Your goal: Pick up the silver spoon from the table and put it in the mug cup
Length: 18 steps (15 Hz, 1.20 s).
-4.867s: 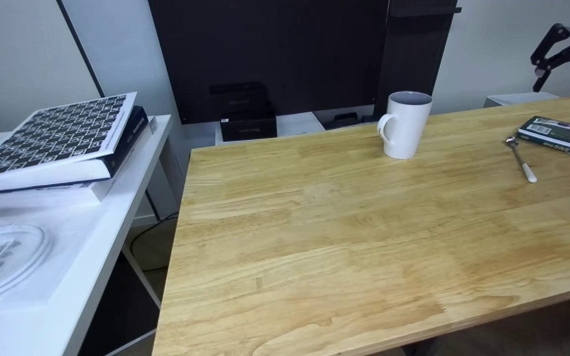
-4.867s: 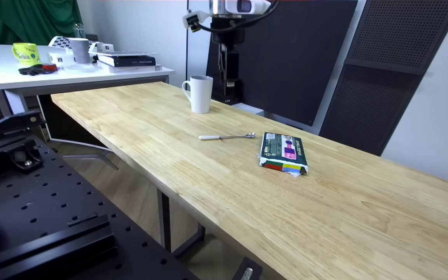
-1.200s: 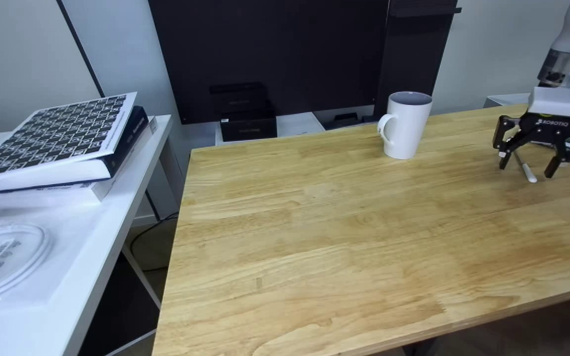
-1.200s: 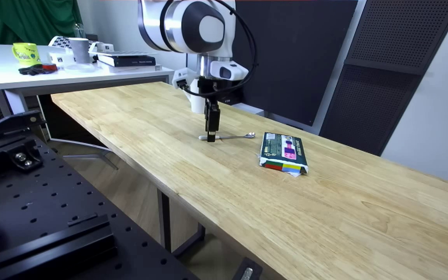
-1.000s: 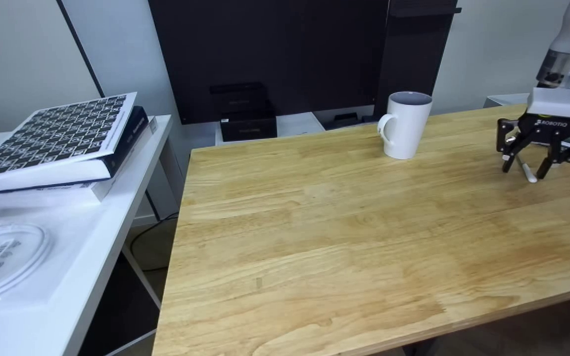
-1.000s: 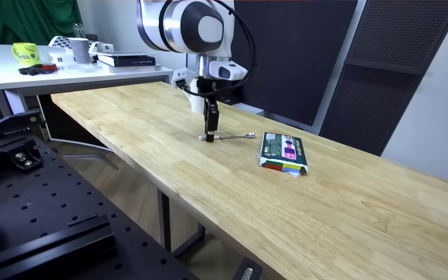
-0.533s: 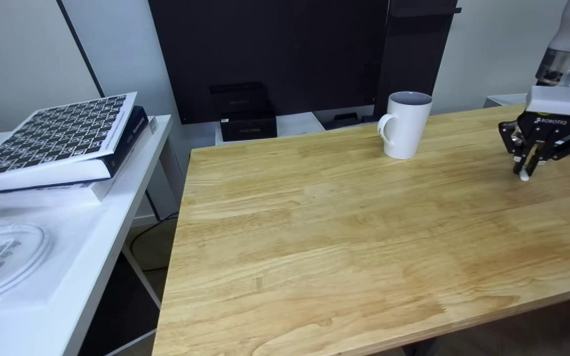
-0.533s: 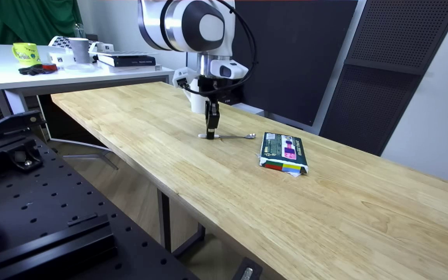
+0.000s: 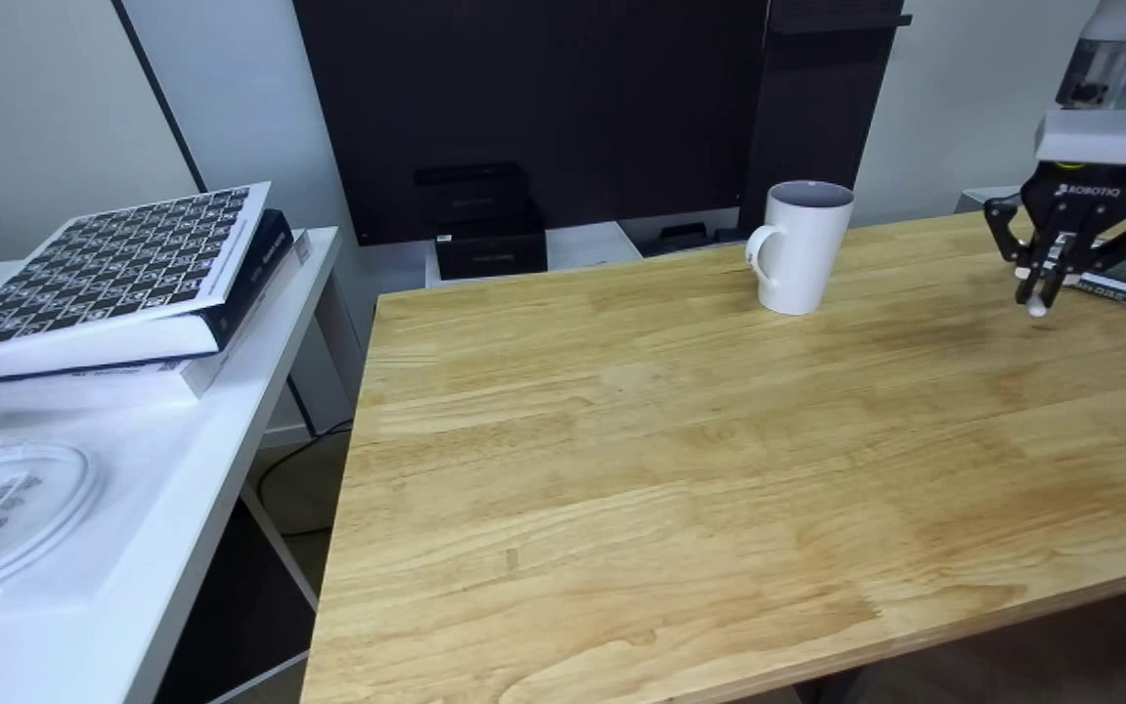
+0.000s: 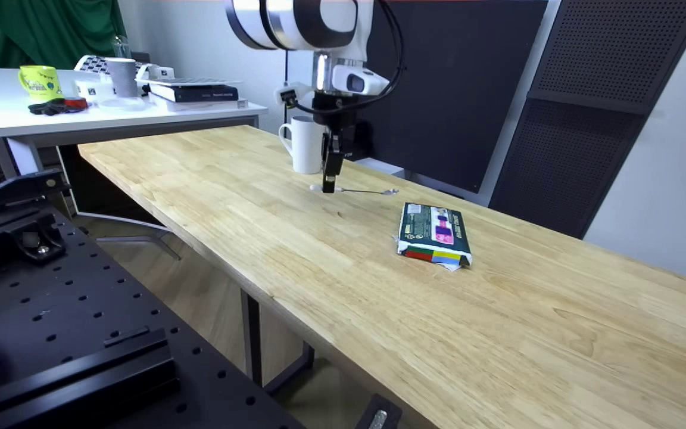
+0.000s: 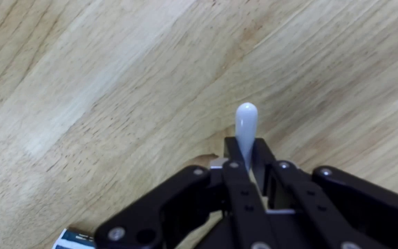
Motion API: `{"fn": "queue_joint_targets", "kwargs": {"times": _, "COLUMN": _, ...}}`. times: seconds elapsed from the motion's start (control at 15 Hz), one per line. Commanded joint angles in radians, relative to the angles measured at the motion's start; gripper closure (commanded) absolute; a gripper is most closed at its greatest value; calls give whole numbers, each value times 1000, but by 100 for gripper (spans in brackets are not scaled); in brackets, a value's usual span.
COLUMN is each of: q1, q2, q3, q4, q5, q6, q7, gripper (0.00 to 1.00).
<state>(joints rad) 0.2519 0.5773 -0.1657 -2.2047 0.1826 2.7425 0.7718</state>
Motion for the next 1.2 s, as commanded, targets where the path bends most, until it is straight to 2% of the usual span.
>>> {"fn": "queue_joint_targets", "kwargs": {"times": 0.0, "q1": 12, "q2": -90, "q3": -6, "q4": 9, "q5": -18, "q6": -111, "q7": 78, "gripper": 97}}
{"fn": "queue_joint_targets", "kwargs": {"times": 0.2, "q1": -12, "q2": -159, "q3": 32, "q4": 21, "q5": 7, "q6": -231, "q7": 126, "gripper": 97}}
{"fn": "queue_joint_targets", "kwargs": {"times": 0.4, "q1": -52, "q2": -236, "q3": 100, "q4": 13, "q5": 65, "q6": -331, "q7": 115, "gripper": 97}}
{"fn": "queue_joint_targets", "kwargs": {"times": 0.6, "q1": -117, "q2": -289, "q3": 179, "q4": 24, "q5": 222, "q6": -405, "q7": 53, "gripper": 97}}
{"fn": "queue_joint_targets", "kwargs": {"times": 0.8, "q1": -170, "q2": -318, "q3": 223, "q4": 47, "q5": 414, "q6": -466, "q7": -1, "gripper": 97}}
{"fn": "queue_joint_targets", "kwargs": {"times": 0.93, "q1": -191, "q2": -330, "q3": 229, "q4": 67, "q5": 509, "q6": -502, "q7": -35, "gripper": 97}}
{"fn": "queue_joint_targets", "kwargs": {"times": 1.13, "q1": -215, "q2": -328, "q3": 209, "q4": 122, "q5": 591, "q6": -576, "q7": -53, "gripper": 97}}
